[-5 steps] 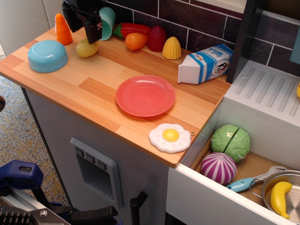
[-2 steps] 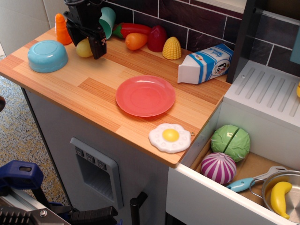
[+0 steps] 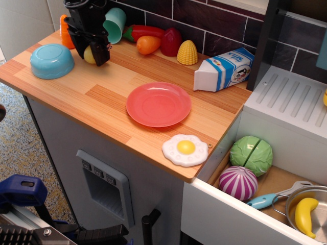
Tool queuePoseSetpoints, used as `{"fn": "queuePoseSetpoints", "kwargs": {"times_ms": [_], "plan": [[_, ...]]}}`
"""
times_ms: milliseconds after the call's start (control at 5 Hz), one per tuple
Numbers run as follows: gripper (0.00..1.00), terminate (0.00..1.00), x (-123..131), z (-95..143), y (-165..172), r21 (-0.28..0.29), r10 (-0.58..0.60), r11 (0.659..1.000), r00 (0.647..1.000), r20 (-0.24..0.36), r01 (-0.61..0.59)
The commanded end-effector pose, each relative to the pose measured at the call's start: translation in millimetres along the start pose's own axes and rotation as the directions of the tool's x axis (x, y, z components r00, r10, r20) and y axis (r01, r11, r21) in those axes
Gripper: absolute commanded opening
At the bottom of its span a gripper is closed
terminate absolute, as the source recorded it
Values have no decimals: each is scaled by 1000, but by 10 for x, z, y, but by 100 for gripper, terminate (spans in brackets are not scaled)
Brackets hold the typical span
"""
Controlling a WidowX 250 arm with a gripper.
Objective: Put potato on plate
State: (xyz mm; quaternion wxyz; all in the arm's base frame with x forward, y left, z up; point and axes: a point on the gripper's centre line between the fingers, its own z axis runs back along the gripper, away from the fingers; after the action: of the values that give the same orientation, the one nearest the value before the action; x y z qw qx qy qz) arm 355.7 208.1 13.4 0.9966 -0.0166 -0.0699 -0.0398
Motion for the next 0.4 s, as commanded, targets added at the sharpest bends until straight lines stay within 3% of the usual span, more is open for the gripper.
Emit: {"fn": "queuePoseSetpoints", "kwargs": {"times_ms": [0,200], "plan": [[0,0,111,650,-343,114,-15,993,997,72,6],[0,0,31,850,-863,140,46,989,997,68,-55]]}}
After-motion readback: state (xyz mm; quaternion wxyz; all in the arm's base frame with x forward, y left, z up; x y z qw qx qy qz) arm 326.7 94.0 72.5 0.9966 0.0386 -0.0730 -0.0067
